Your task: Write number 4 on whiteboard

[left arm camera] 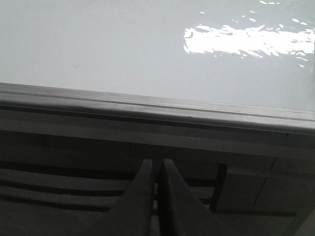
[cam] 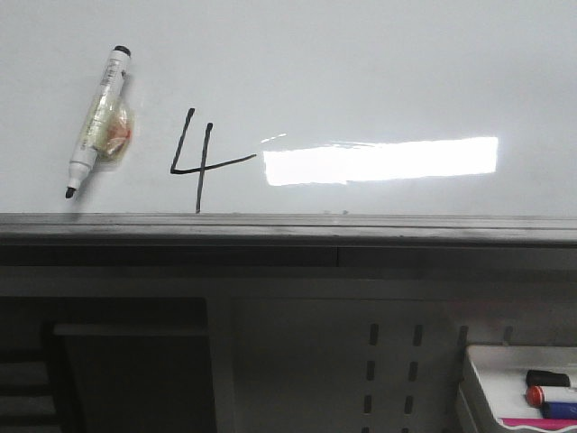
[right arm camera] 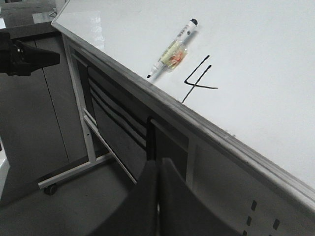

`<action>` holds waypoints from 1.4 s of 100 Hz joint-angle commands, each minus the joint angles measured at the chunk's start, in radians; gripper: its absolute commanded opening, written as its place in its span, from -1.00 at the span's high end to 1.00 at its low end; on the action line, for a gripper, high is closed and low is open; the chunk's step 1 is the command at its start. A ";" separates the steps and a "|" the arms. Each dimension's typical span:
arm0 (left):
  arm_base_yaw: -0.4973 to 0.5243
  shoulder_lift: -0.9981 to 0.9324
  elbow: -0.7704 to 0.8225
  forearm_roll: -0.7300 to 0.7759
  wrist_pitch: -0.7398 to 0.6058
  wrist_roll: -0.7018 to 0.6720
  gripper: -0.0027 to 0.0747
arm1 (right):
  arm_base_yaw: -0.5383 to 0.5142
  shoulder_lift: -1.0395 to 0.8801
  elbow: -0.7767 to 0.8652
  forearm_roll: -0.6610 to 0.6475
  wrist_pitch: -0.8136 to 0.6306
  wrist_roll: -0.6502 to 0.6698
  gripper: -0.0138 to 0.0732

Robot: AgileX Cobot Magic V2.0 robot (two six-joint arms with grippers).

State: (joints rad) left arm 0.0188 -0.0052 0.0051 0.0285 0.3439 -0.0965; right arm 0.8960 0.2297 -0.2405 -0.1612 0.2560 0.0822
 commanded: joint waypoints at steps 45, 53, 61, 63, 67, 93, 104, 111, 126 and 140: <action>0.001 -0.027 0.033 -0.004 -0.042 -0.010 0.98 | -0.036 0.010 -0.027 -0.012 -0.128 -0.001 0.83; 0.001 -0.027 0.033 -0.004 -0.042 -0.010 0.98 | -0.103 0.010 -0.027 -0.012 -0.133 -0.009 0.83; 0.001 -0.027 0.033 -0.004 -0.042 -0.010 0.98 | -0.186 0.012 -0.027 -0.011 -0.133 -0.025 0.83; 0.001 -0.027 0.033 -0.004 -0.042 -0.010 0.98 | -0.211 0.012 -0.027 -0.009 -0.133 -0.036 0.83; 0.001 -0.027 0.033 -0.004 -0.042 -0.010 0.98 | -0.264 0.012 -0.027 0.001 -0.133 -0.065 0.83; 0.001 -0.027 0.033 -0.004 -0.042 -0.010 0.98 | -0.678 0.005 -0.003 0.006 -0.165 -0.123 0.83; 0.001 -0.025 0.033 -0.004 -0.042 -0.010 0.98 | -0.851 -0.016 0.063 0.019 -0.243 -0.123 0.83; 0.001 -0.025 0.033 -0.004 -0.042 -0.010 0.98 | -0.937 -0.040 0.122 0.053 -0.283 -0.123 0.83; 0.001 -0.025 0.033 -0.004 -0.042 -0.010 0.98 | -0.975 -0.122 0.272 0.106 -0.317 -0.121 0.83; 0.001 -0.025 0.033 -0.004 -0.042 -0.010 0.98 | -0.975 -0.210 0.275 0.110 -0.074 -0.101 0.83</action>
State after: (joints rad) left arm 0.0188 -0.0052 0.0033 0.0285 0.3442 -0.0988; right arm -0.0730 0.0560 0.0161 -0.0573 0.1507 -0.0226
